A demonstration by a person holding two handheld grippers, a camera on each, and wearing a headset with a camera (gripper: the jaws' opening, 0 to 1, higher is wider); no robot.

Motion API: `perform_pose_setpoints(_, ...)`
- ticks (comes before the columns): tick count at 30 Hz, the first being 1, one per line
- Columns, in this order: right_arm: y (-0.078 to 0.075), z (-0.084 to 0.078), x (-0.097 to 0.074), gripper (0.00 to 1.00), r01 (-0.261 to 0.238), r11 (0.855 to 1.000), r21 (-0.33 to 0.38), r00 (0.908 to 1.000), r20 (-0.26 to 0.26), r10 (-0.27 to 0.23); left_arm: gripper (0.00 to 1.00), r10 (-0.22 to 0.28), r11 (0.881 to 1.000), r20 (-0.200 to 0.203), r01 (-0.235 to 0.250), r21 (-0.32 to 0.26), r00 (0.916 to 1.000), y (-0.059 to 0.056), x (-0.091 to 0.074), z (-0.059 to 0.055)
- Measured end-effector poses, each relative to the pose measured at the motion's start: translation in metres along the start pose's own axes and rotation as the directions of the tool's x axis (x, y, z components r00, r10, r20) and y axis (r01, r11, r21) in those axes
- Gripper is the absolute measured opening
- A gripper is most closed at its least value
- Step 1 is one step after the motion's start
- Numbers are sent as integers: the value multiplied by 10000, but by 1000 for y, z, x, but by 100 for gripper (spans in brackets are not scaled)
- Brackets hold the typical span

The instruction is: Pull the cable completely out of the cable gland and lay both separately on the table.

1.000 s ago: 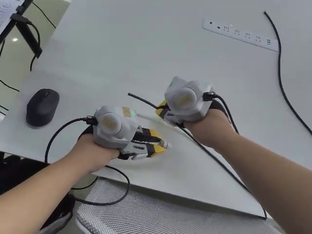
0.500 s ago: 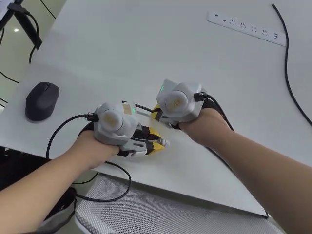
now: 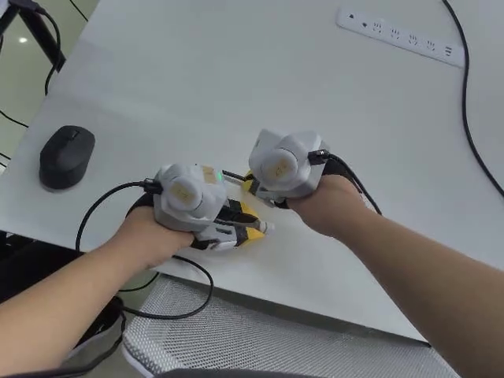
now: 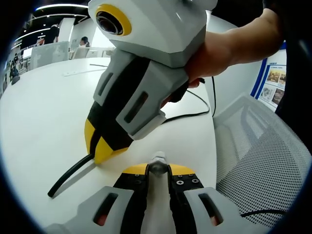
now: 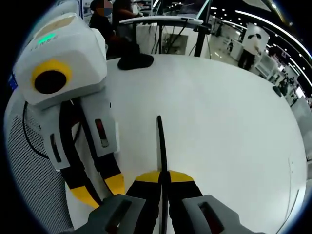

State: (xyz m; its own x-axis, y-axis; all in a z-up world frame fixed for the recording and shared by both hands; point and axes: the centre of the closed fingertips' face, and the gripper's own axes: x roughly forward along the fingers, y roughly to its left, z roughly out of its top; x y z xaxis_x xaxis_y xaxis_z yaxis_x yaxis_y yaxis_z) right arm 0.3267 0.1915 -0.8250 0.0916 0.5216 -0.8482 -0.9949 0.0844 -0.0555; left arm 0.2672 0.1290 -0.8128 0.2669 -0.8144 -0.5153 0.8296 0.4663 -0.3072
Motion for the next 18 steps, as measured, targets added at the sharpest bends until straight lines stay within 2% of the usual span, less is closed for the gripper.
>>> perform_pose_setpoints(3, 1, 0, 0, 0, 36, 9998, -172, 10000, -37, -37, 16, 20, 9999, -63, -20, 109, 10000, 0, 0, -1)
perform_pose_setpoints(18, 0, 0, 0, 0, 163, 9999, -56, 9998, -128, -163, 16, 206, 9976, -297, -186, 667, 9993, 1, 0, -3)
